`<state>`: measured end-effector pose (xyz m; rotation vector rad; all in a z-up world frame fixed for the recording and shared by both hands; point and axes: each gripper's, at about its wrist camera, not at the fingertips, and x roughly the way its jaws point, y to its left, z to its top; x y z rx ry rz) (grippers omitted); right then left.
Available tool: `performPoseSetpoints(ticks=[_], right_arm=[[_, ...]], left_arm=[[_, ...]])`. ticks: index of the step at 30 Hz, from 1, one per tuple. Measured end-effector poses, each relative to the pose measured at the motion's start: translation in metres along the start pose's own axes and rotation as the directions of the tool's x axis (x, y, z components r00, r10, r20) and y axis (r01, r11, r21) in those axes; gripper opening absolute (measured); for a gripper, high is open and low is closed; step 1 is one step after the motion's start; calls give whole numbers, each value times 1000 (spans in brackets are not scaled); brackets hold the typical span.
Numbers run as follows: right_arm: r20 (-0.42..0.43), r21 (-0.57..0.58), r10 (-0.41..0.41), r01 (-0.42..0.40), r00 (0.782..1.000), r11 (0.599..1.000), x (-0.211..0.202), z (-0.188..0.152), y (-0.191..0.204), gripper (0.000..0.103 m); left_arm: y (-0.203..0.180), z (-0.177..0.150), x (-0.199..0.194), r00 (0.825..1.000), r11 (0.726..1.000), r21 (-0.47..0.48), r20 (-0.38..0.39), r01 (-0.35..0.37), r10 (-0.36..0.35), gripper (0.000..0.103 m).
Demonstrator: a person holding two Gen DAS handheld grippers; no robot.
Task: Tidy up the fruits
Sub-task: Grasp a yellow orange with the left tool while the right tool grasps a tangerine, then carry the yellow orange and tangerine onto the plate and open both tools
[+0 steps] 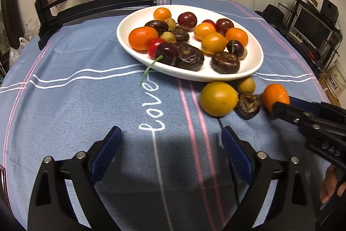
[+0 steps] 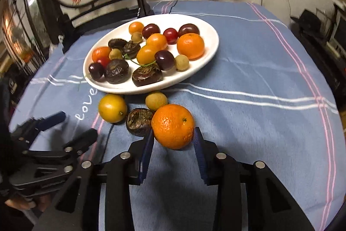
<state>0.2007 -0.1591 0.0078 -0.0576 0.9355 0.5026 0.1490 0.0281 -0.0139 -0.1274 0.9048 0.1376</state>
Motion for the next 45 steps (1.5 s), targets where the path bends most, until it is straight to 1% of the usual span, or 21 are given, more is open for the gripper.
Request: performPoseSetpoints(ticks=[5,7,9,13,14,16,17,18,22,26,28,30,31,32,33,35,36,38,39,41,45], right_arm=[[12,32,2,-2,1000,999,-6,1,-5,38],[2,46,4,-4,1000,999,-5,0,-7,38],[5,50,4,-4,1000,999,-7,0,-7,38],[24,29,7,-7,1000,1000,-11,1,-1,38],[25,26,6,-7,1000,1000,-11,1,-1,38],[25,22,18,-19,1000,1000,-11,1,-1,32],[25,22,18,-19,1000,1000,-11,1,-1,32],[32,21,14,-15,999,1000,-13,1,-2,31],[44,22,24,-25,999,999,-16,1,-3,29],[39,1,-7,6,999,1000,-13,1,-3,30],[30,24,16,-16,999,1000,-13,2,-8,36],[31,34,36,-37,999,999,-15,1,-10,61],[36,3,25,-25,999,1000,-16,-1,-6,65],[36,3,25,-25,999,1000,-16,-1,-6,66],[27,-61,-17,19,999,998,-13,-3,4,66],[10,-87,-51,52,999,995,-5,-5,8,66],[10,-87,-51,52,999,995,-5,-5,8,66],[9,-116,-104,104,995,988,5,-6,11,66],[13,-120,-114,115,993,986,8,-6,11,66],[18,-116,-119,120,993,986,15,-5,8,66],[25,-64,-80,82,996,995,20,0,-3,66]], left_arm=[[-12,5,5,1000,1000,27,-9,7,-6,91],[-18,6,8,1000,999,43,-11,3,-3,86],[-22,9,14,1000,998,61,-22,4,-3,79],[-32,17,23,999,996,89,-18,-29,31,78],[-35,20,25,999,995,95,-20,-28,30,76],[-43,25,27,1000,993,118,-11,-15,16,60],[-44,25,27,1000,992,130,-6,-7,8,44],[-48,26,26,1000,989,146,-11,17,-15,37],[-48,19,21,1000,986,167,0,22,-22,37],[-43,13,15,999,986,162,-8,33,-32,37],[-40,10,11,999,987,154,-10,37,-35,37],[-35,9,7,999,989,142,-14,49,-48,37],[-33,8,4,998,989,138,-12,57,-56,37],[-31,7,1,998,989,137,-9,63,-62,37],[-29,6,-2,998,989,134,-6,67,-66,37],[-24,5,-5,997,990,117,-7,73,-73,37],[-21,5,-6,997,991,108,-8,77,-77,37],[-18,5,-6,997,992,101,-6,72,-72,37],[-16,5,-5,998,993,95,-6,66,-66,37],[-13,6,-4,997,994,83,-11,74,-73,37],[-13,5,-5,998,994,83,-11,70,-69,37]])
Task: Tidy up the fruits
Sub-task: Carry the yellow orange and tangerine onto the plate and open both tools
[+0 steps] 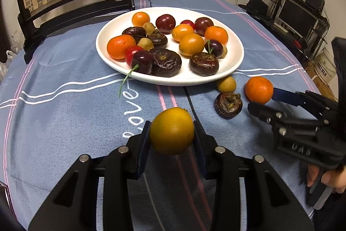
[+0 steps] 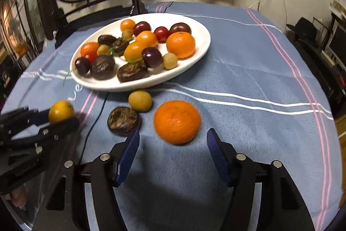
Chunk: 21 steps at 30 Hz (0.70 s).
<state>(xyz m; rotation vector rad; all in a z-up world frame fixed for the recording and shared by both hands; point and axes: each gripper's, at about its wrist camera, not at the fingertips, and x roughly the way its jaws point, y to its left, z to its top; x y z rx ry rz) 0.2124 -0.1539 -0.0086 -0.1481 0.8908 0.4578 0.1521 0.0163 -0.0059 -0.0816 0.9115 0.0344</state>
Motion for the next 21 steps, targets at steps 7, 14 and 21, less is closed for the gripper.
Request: performPoseSetpoints(ticks=[7,14,21], right_arm=[[4,110,50,-50,999,993,4,5,-14,42],[128,150,82,-101,988,984,-38,14,-9,42],[187,99,82,-102,979,990,-34,65,14,42]], left_arm=[[-1,0,-3,1000,1000,5,2,2,-2,37],[0,21,-24,998,999,36,56,9,-11,37],[12,85,-15,995,999,-16,98,-29,30,36]])
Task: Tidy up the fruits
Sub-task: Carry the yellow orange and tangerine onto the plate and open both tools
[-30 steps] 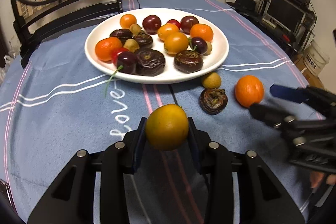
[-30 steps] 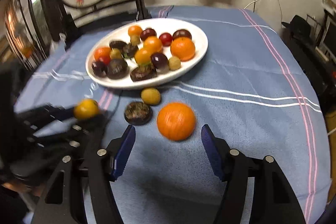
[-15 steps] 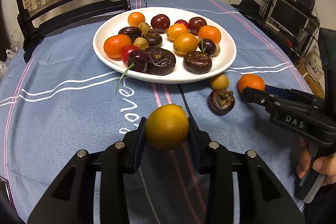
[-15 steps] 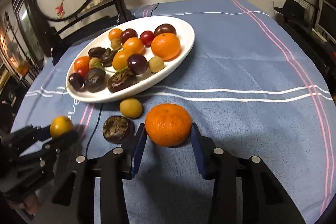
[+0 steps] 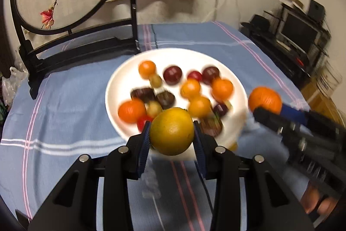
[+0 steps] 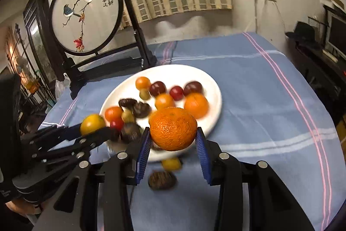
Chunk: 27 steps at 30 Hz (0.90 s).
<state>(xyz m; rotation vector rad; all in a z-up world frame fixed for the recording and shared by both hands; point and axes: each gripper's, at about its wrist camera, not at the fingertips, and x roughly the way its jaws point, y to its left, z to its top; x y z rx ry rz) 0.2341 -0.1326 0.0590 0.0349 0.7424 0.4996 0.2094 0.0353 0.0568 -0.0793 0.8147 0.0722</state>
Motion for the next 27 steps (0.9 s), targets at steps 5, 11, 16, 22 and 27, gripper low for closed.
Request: performPoseSetpoints(ticks=[5,11,16,22,27], right_arm=[[-17,72,38,-36,999,997,46,20,0,45],[-1,282,127,-121,992,952,58,9,-37,65],[-26,237,76,-67,997,969,41,4,-45,65],[-46,233,43,-31,998,972,19,-13,-56,66],[-72,255,24,-4,997,967,9,-29,-69,66]], left_arm=[[14,22,30,1000,997,-68,-14,-29,28,40],[20,19,21,995,993,-96,55,-73,79,71],[11,-1,1,994,995,-73,81,-71,77,77],[-9,-33,-9,998,999,-3,51,-37,37,77],[-28,-57,-9,1000,1000,27,-6,16,-16,78]])
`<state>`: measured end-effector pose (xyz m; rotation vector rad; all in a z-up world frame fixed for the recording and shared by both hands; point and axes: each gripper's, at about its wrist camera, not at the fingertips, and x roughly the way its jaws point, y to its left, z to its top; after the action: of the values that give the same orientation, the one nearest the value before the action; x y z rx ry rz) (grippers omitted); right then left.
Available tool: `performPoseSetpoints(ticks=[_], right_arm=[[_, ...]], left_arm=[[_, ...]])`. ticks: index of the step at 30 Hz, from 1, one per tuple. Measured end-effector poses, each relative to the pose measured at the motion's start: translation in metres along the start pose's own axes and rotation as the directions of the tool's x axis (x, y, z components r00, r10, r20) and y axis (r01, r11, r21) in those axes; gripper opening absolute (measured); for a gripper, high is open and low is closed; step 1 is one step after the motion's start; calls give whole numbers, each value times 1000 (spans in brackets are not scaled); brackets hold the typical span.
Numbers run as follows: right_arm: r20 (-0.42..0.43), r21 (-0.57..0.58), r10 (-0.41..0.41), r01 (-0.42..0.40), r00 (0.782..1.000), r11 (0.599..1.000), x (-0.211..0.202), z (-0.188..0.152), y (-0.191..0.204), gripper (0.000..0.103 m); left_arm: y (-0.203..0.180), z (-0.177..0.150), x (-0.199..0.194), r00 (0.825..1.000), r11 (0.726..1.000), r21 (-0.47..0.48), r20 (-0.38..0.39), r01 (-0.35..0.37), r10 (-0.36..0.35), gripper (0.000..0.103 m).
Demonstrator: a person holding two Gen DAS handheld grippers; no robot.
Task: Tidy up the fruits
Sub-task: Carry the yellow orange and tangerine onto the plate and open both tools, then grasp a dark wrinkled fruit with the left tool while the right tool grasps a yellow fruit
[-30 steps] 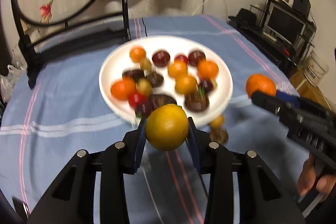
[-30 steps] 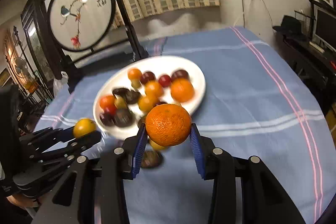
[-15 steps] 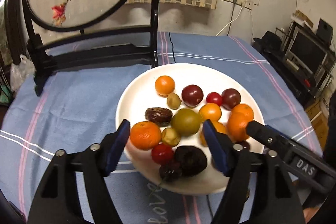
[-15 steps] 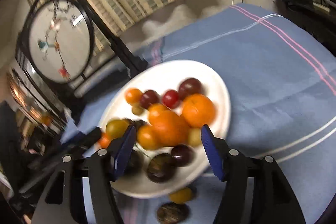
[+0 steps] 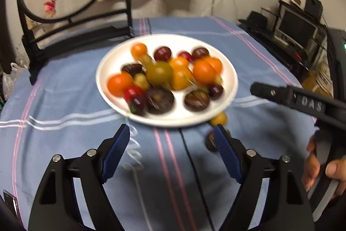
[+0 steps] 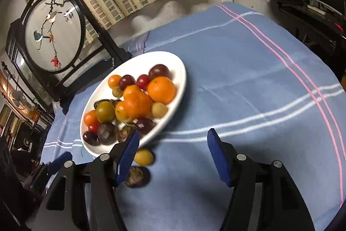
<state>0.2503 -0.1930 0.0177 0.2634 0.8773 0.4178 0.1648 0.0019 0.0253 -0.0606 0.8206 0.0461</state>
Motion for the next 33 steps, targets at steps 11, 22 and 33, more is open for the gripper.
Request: performPoseSetpoints(ticks=[11,22,33], right_arm=[[13,7,5,-5,1000,1000,-16,-8,-4,67],[-11,-99,-30,28,1000,995,-8,-13,11,67],[-59,-350,-141,112,988,930,25,-41,65,65]], left_arm=[[-41,-16,34,993,999,24,-108,43,-40,74],[-39,-17,37,994,997,69,-111,32,-24,37],[20,-39,8,997,1000,29,-80,11,-8,37]])
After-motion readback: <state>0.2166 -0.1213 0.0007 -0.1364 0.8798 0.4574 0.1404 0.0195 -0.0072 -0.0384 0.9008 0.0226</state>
